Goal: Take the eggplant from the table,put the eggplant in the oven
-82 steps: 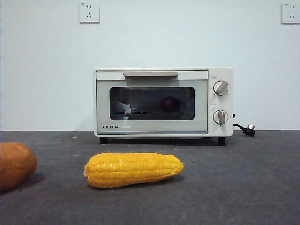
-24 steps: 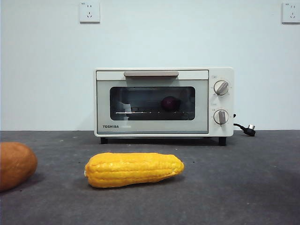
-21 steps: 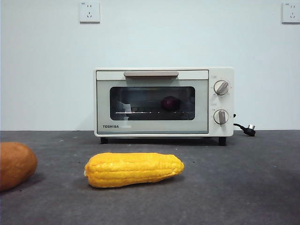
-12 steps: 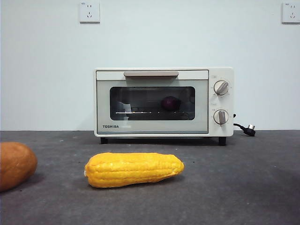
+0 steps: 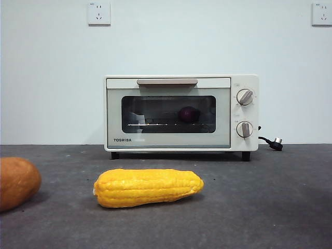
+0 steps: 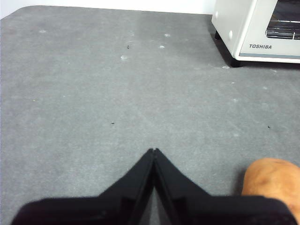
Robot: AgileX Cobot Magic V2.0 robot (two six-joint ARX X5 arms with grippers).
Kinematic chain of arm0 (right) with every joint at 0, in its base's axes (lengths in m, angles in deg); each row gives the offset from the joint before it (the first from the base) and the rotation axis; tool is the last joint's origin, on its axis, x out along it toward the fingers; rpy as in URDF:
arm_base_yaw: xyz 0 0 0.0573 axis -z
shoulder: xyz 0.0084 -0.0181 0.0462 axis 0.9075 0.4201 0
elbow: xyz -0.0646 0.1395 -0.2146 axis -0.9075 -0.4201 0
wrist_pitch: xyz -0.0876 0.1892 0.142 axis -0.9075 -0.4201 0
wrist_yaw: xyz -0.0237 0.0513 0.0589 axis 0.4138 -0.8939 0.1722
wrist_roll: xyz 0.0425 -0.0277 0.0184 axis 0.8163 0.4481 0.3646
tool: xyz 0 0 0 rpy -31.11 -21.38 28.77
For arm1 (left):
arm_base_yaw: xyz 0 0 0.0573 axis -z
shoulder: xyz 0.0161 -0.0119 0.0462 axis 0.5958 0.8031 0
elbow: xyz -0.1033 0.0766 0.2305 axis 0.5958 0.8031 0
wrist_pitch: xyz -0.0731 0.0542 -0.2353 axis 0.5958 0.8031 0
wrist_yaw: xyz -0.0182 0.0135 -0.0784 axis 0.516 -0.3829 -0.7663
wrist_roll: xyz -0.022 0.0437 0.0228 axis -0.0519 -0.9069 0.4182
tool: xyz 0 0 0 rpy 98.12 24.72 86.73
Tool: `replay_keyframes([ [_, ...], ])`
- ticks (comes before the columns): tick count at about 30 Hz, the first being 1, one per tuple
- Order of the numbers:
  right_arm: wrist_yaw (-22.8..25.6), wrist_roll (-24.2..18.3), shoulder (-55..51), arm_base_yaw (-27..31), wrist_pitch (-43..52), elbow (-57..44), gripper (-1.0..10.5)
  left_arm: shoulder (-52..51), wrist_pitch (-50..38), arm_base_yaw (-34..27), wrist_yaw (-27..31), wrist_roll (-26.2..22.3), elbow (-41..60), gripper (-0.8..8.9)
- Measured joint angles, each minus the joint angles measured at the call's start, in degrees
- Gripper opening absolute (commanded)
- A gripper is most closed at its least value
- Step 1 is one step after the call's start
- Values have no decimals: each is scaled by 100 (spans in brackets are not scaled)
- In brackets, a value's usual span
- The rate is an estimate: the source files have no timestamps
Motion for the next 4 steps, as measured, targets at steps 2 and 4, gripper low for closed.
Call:
replay_keyframes([
  [2, 0, 0, -2, 0, 0, 0, 1, 0, 0, 0, -2, 0, 0, -1],
  [4, 0, 0, -2, 0, 0, 0, 1, 0, 0, 0, 0, -2, 0, -1],
])
